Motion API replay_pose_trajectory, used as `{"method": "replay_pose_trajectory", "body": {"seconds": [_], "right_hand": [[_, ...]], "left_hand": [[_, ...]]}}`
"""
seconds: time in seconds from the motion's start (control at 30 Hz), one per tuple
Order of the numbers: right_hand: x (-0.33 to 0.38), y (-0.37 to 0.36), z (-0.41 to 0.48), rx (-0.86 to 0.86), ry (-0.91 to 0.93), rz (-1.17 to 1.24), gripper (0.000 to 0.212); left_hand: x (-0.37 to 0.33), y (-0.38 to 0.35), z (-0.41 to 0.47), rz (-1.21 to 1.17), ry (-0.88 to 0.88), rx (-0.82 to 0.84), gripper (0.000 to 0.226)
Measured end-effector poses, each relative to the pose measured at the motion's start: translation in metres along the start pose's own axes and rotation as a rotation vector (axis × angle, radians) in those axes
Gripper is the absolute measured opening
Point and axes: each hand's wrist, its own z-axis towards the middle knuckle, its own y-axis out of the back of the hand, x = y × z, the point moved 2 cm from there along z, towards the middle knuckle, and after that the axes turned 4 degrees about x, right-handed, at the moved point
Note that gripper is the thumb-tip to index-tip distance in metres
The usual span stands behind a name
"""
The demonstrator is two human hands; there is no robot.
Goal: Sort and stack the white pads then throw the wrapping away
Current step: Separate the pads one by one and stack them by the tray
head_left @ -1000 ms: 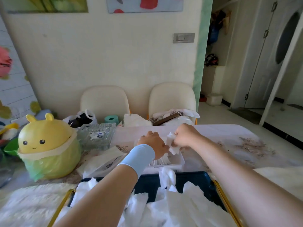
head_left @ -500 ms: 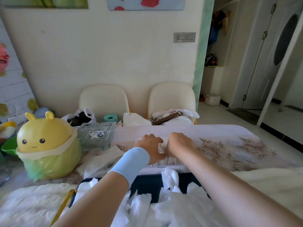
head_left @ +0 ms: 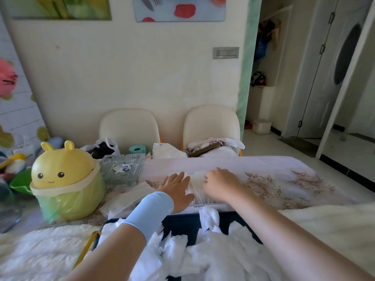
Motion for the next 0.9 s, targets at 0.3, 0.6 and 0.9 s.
{"method": "replay_pose_trajectory", "body": {"seconds": [0.3,0.6,0.9], "right_hand": [[0.003,-0.036,-0.001,0.306,0.154,0.025,0.076],[-0.023,0.013,-0.043,0.044,0.187,0.292,0.043],[-0.051,0.014,-0.120,0.382,0.173,0.173,0.060]], "left_hand": [[-0.005,-0.017,0.009,-0.004,-0.006,0.049,0.064],[-0.027,0.019,-0.037,-0.254,-0.074,-0.166,0.043],[-0.079,0.001,-0.105,-0.244,-0.161,0.167,0.048]]}}
